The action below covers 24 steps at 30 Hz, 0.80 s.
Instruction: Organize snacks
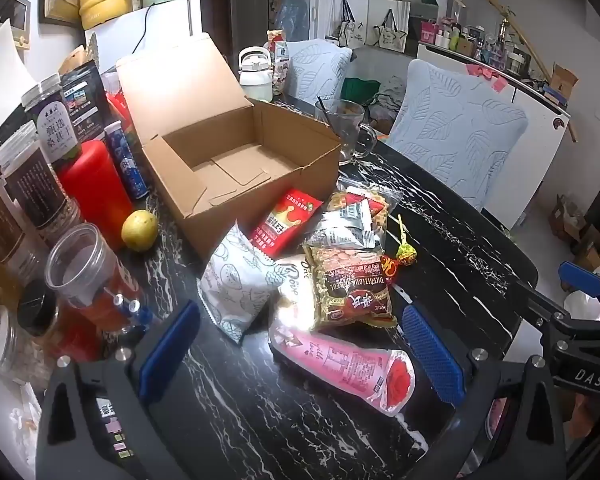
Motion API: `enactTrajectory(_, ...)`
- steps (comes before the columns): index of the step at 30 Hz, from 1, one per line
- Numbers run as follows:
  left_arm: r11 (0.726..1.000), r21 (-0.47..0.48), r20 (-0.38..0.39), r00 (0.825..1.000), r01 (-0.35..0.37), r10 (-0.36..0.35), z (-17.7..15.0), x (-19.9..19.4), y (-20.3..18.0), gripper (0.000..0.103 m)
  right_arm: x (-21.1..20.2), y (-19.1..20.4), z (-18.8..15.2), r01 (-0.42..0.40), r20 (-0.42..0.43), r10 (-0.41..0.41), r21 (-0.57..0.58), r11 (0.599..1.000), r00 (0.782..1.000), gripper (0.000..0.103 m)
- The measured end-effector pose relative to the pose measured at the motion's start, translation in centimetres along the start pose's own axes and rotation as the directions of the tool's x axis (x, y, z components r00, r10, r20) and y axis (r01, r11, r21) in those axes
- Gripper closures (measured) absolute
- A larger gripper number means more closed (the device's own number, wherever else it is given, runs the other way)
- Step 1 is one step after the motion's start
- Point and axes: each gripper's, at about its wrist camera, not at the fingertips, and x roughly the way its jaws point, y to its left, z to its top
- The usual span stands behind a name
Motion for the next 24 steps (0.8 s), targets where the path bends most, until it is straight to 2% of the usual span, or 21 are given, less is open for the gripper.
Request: enactTrajectory(24, 1.0, 0.003, 0.007, 1.0, 0.001, -0.001, -0.16, 0.03, -0.11, 0.0, 0.01, -0.19, -0.19, -0.005, 0.007, 0.005, 0.007, 1.0, 1.0, 0.0)
